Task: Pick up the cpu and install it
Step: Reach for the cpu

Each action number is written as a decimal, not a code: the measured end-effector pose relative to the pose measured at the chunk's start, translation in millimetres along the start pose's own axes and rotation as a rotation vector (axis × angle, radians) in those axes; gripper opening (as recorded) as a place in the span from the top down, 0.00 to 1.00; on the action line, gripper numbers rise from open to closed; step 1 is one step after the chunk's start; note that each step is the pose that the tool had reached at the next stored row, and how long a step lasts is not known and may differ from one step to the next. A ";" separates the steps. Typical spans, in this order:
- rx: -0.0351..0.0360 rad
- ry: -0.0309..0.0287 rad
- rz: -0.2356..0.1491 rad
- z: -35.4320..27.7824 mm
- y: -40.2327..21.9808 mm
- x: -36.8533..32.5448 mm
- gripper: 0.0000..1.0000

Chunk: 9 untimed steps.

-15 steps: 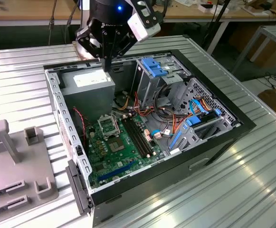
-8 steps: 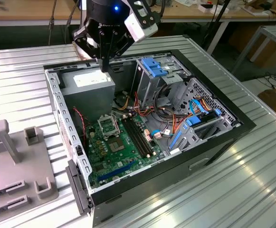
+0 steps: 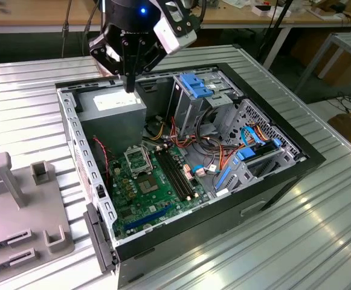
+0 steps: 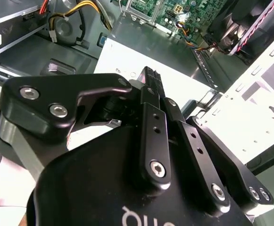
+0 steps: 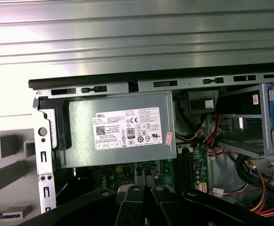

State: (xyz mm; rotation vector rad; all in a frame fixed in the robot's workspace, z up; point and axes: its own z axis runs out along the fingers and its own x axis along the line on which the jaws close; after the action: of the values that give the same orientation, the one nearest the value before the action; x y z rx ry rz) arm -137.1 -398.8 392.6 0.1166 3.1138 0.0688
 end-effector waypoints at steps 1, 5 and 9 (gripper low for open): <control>-0.0001 0.0000 0.000 0.1 -0.1 0.8 0.87; 0.0000 0.0000 0.000 0.4 -0.5 6.1 0.87; 0.0000 0.0001 0.000 0.6 -0.7 9.0 0.87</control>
State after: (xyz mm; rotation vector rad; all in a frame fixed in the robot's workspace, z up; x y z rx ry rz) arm -146.1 -398.9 391.7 0.1167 3.1139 0.0688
